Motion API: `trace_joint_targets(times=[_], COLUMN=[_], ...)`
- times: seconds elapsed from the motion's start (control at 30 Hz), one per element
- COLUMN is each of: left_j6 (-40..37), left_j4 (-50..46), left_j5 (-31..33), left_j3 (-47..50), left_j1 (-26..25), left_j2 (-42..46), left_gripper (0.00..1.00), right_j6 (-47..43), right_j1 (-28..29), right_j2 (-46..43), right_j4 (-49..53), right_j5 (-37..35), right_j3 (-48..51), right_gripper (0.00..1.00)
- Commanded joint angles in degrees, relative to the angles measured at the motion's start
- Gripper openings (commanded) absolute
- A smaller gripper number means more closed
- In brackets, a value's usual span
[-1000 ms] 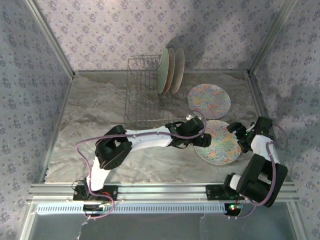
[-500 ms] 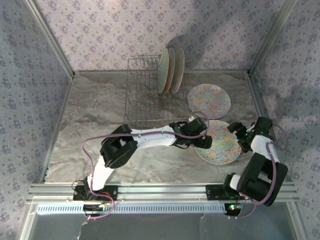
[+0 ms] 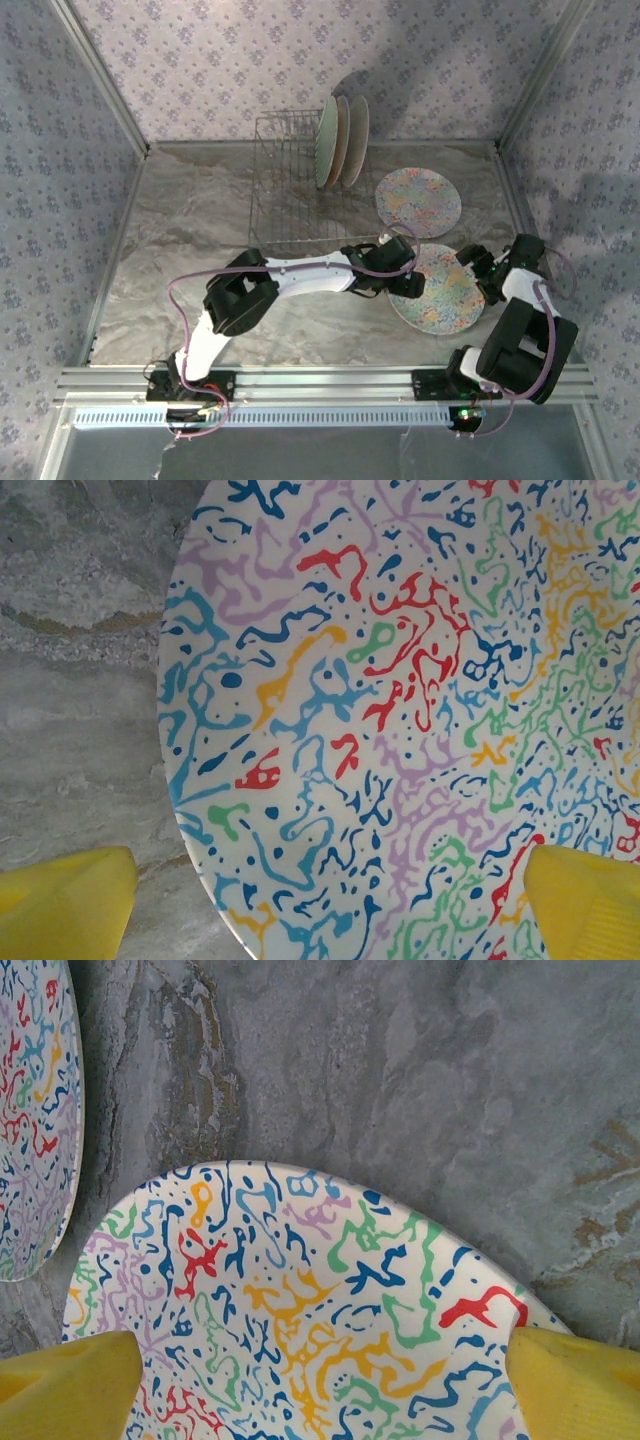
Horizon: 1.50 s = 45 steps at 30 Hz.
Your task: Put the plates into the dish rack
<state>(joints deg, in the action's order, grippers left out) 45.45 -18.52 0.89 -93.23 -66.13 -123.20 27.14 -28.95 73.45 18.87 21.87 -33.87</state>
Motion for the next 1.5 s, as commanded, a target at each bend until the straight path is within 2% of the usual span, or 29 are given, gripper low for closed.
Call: trace_joint_targets(times=[0.0, 0.77, 1.0, 1.13, 1.3, 1.47], left_j6=[-0.4, 6.4, 7.9, 9.6, 12.6, 13.5], left_j4=[-1.3, 6.0, 8.5, 11.5, 16.9, 17.9], left_j5=[0.3, -0.6, -1.0, -1.1, -1.1, -1.3], left_j3=[-1.9, -0.1, 0.4, 2.5, 5.9, 6.6], left_j1=[-0.2, -2.1, -2.1, -1.9, -1.8, -1.6], left_j2=[-1.0, -1.7, -2.0, -1.3, 0.5, 1.2], left_gripper=[0.99, 0.99, 0.95, 0.86, 0.65, 0.41], right_j6=[-0.2, 0.2, 0.3, 0.3, 0.3, 0.2], right_j1=[-0.7, -1.0, -1.0, -1.0, -1.0, -1.0], right_j2=[0.9, 1.5, 1.9, 1.8, 1.8, 1.8], right_j4=[1.5, 2.2, 1.9, 1.9, 1.7, 1.8], right_j5=[-2.3, -4.1, -3.9, -3.8, -3.8, -3.8], right_j3=[1.3, 1.7, 1.7, 1.7, 1.7, 1.7], right_gripper=[0.96, 0.96, 0.96, 0.96, 0.96, 0.96])
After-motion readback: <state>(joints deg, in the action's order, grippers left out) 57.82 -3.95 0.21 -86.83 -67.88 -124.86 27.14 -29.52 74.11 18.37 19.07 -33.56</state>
